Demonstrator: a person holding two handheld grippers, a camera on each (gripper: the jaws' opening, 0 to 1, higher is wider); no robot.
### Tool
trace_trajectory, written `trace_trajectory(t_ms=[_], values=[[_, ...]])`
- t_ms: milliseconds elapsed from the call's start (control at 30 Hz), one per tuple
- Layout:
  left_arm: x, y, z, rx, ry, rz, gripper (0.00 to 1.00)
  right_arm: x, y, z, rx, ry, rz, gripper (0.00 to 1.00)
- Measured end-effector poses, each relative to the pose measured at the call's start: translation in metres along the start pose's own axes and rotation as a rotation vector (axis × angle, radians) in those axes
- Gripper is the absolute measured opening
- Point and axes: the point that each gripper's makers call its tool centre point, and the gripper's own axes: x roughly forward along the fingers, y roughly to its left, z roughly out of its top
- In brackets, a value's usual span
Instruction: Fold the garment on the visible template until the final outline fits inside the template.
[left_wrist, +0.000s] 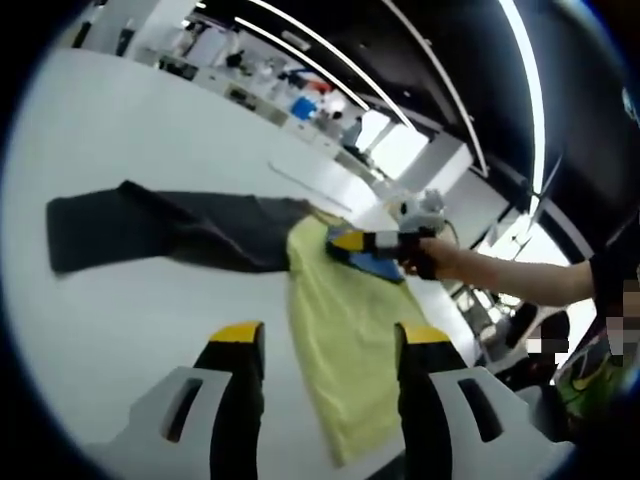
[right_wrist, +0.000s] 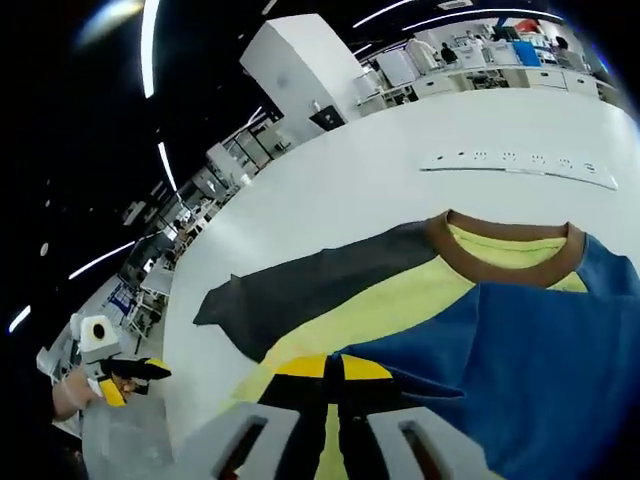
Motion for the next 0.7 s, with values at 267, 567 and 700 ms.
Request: trace_trajectory(t_ms=[267, 567, 700], values=[[0.001, -0.001, 0.001, -0.002, -0.007, -0.007, 0.49, 0.005, 0.001, -0.010, -0.143, 0.084, -0.038, 0.00], [0.000, -0.001, 0.005, -0.007, -0.024, -0.010, 0.49, 0.012, 0.001, -0.013, -0.228, 0.129, -0.068, 0.00], [0.000, 0.000, 0.005, -0.006, -0.025, -0.009, 0.49, 0.015, 0.002, -0.016, -0.251, 0.150, -0.067, 0.00]])
